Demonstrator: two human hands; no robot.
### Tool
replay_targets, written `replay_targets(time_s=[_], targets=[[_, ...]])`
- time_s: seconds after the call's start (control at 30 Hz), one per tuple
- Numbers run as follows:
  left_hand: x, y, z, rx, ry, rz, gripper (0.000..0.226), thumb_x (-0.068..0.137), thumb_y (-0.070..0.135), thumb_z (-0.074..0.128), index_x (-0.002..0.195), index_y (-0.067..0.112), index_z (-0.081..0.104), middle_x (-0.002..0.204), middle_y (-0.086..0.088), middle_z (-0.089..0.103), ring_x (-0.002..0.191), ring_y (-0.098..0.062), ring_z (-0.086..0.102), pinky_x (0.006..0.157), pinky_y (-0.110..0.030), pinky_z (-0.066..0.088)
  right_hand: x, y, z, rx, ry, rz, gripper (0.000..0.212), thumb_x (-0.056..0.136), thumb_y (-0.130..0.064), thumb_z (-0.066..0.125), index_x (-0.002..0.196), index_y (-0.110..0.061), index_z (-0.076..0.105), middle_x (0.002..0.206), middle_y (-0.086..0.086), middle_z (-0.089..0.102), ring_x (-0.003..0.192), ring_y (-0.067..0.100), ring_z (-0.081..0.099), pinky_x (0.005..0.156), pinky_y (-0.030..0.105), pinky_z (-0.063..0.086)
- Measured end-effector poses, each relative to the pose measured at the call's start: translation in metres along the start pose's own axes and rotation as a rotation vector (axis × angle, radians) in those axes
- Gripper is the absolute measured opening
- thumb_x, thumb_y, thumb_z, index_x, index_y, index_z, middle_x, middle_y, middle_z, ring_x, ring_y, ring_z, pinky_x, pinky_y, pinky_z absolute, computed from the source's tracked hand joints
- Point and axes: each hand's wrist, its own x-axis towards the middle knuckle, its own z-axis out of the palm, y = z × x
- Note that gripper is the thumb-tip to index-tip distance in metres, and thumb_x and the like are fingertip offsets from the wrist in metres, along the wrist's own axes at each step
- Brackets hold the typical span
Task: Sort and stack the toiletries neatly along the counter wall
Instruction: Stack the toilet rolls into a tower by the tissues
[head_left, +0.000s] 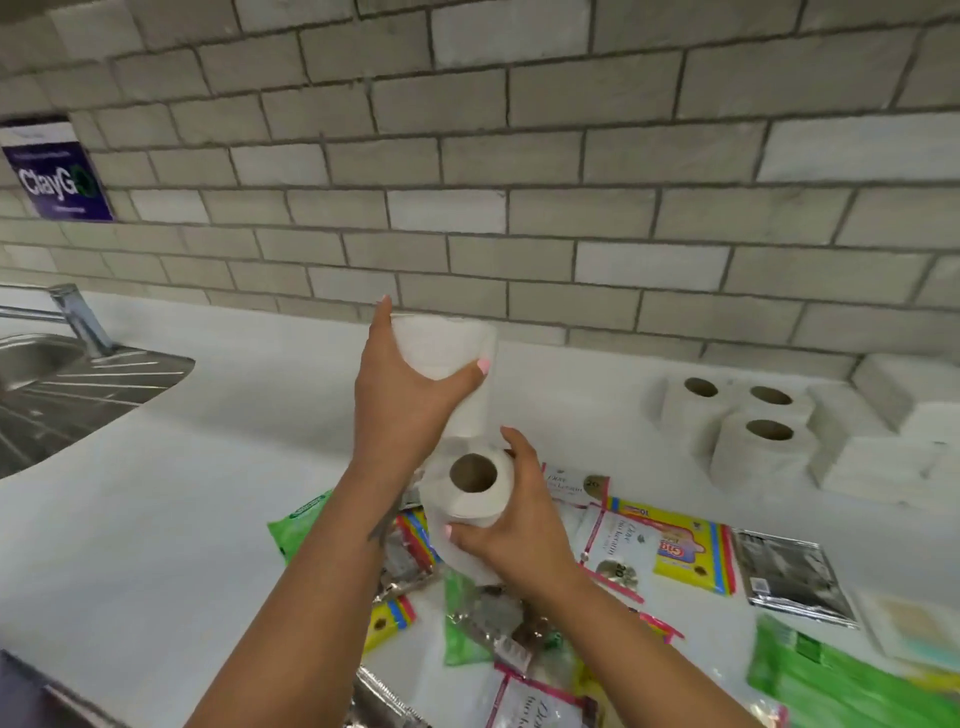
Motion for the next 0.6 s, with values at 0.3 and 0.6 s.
replay_targets(time_s=[0.3, 0.6], targets=[[-0.001, 0.021, 0.096, -0.122, -0.107, 0.013, 0.107, 0.065, 0.038, 0.082, 0.149, 0.020, 0.017, 0.151, 0.004, 0.032, 0.137, -0.013, 0.033, 0.101, -0.017, 0.027, 0.002, 0.040, -0.099, -0.103, 0.229, 0.079, 0.108, 0.052, -0.034, 0.084, 0.140, -0.036, 0.020, 0.136, -0.007, 0.043, 0.124, 0.011, 0.046, 0.104, 0.034, 0.041], [-0.016, 0.009, 0.198, -0.128, -0.222, -0.061, 0.104, 0.068, 0.039, 0.079, 0.149, 0.022, 0.015, 0.145, 0.002, 0.039, 0.135, -0.024, 0.025, 0.107, -0.033, 0.026, 0.001, 0.064, -0.187, -0.128, 0.434, 0.118, 0.105, 0.052, -0.032, 0.084, 0.140, -0.027, 0.027, 0.137, -0.007, 0.042, 0.124, 0.009, 0.044, 0.099, 0.025, 0.041]])
